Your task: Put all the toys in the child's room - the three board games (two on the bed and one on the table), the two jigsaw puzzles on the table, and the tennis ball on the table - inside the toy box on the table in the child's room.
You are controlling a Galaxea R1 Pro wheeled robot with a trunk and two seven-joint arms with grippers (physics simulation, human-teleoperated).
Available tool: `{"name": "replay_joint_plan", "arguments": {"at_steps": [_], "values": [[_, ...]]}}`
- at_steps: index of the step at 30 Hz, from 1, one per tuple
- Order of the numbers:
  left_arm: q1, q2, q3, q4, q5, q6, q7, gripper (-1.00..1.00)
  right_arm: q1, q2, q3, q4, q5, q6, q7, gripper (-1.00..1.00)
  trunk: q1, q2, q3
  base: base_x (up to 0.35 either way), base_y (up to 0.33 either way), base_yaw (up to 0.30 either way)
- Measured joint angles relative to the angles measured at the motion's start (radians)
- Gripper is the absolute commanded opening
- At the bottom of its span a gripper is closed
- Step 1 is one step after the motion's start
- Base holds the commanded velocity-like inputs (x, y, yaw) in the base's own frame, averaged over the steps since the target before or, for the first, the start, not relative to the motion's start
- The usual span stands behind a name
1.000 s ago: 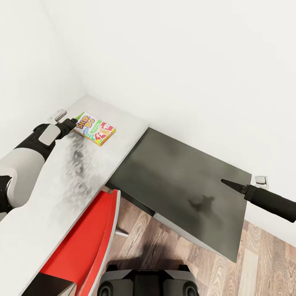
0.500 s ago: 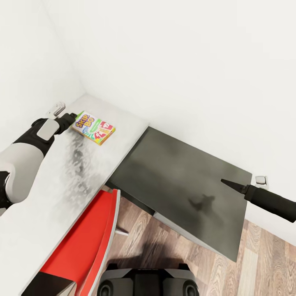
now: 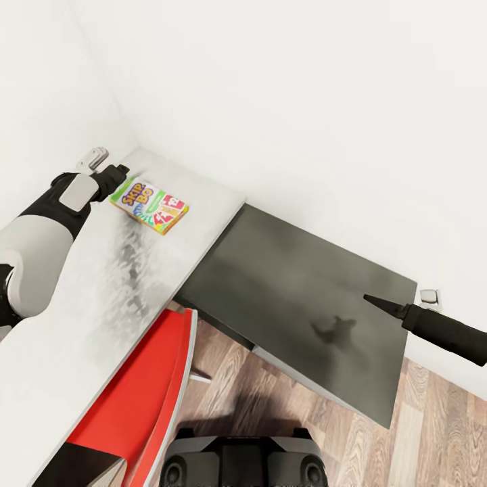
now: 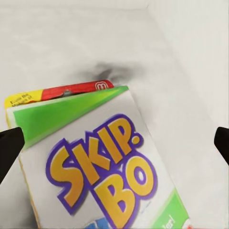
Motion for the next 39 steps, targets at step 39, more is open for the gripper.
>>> {"name": "replay_joint_plan", "arguments": {"at_steps": [39], "values": [[-0.077,-0.013,0.000,0.000,-0.049,0.007,0.011,1.00,0.000,0.000,-0.001,0.000,-0.001,0.000,0.001,1.00,0.000,0.000,-0.063,0.000,0.000,0.000]]}}
